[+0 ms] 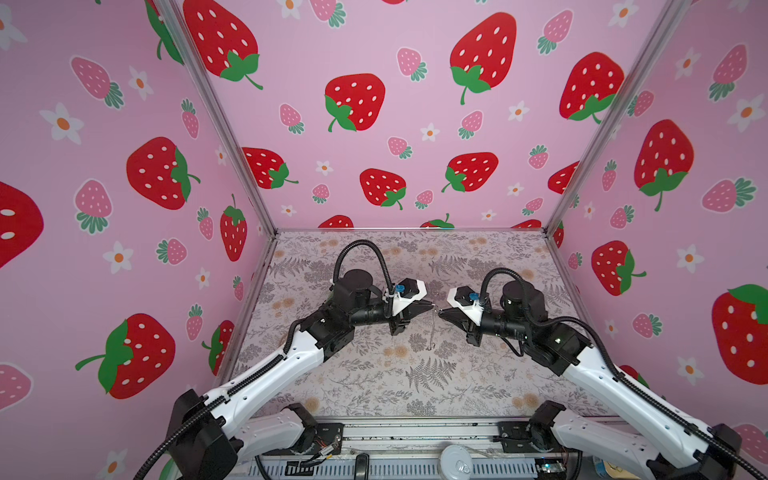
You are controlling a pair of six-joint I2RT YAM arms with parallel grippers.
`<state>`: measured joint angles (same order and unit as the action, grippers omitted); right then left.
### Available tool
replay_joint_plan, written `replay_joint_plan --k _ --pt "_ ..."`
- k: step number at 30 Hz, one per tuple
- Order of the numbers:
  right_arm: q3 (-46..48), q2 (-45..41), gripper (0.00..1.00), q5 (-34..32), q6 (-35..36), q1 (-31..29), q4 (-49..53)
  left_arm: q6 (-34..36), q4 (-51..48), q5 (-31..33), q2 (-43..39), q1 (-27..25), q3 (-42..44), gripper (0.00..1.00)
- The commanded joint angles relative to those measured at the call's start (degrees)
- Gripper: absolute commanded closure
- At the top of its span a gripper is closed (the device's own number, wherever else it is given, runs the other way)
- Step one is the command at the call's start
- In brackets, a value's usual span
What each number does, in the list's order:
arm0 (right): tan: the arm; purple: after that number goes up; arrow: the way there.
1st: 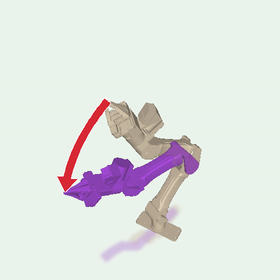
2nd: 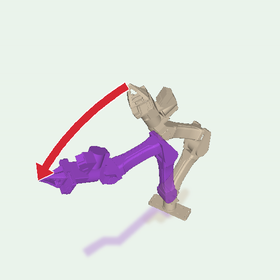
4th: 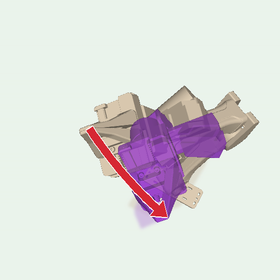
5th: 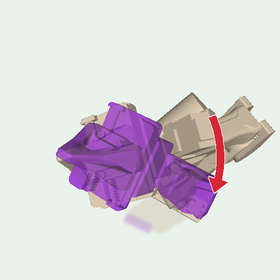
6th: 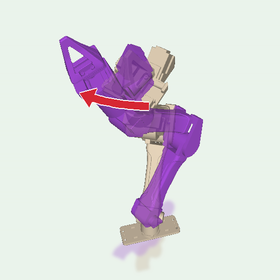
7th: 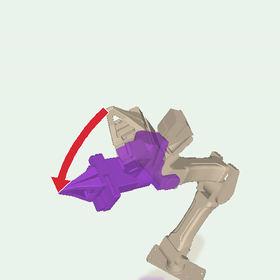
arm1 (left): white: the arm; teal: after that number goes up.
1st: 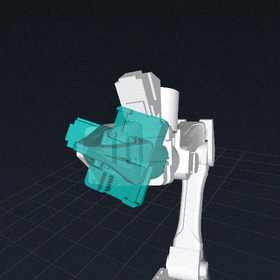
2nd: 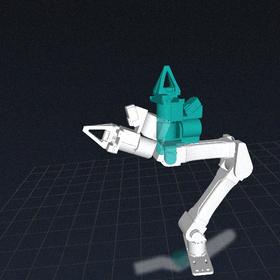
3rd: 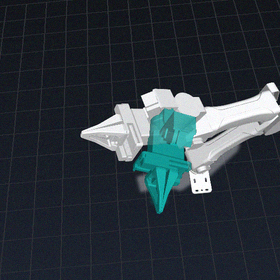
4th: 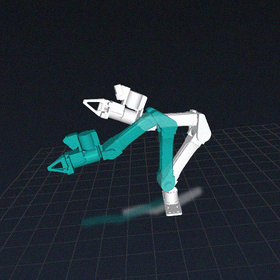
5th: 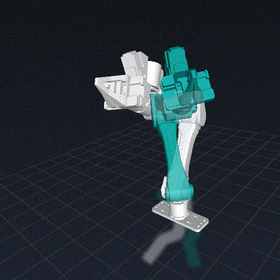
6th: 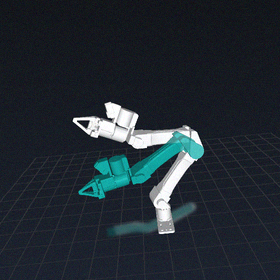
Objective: Put the keys on the keyring
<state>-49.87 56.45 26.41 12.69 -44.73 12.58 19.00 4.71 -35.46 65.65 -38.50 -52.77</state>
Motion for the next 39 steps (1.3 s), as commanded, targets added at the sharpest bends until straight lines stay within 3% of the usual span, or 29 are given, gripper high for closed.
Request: replay_joint_plan --k 1,10,13,19,28,39 --pt "-3.0 3.5 1.0 1.1 2.5 0.1 2.6 -0.2 0.1 2.9 -2.8 1.9 1.8 0.76" --pt "-8.8 20.4 1.0 4.9 3.2 -0.5 -1.7 -6.9 2.0 21.5 -14.0 12.1 12.5 0.59" --pt "-13.7 28.8 1.0 5.1 4.2 -1.3 -4.6 -10.1 3.2 24.1 -16.7 15.4 15.6 0.56" --pt "-23.4 41.4 1.0 6.2 2.5 -1.8 -6.4 -11.4 2.7 25.0 -17.8 17.1 18.2 0.54" --pt "-14.6 42.3 1.0 0.3 1.2 0.2 -6.9 -10.7 2.0 24.7 -14.4 17.6 18.4 0.54" --pt "-7.8 40.3 1.0 -13.0 2.3 2.5 3.5 -10.8 1.9 23.8 -11.1 17.6 18.3 0.54"
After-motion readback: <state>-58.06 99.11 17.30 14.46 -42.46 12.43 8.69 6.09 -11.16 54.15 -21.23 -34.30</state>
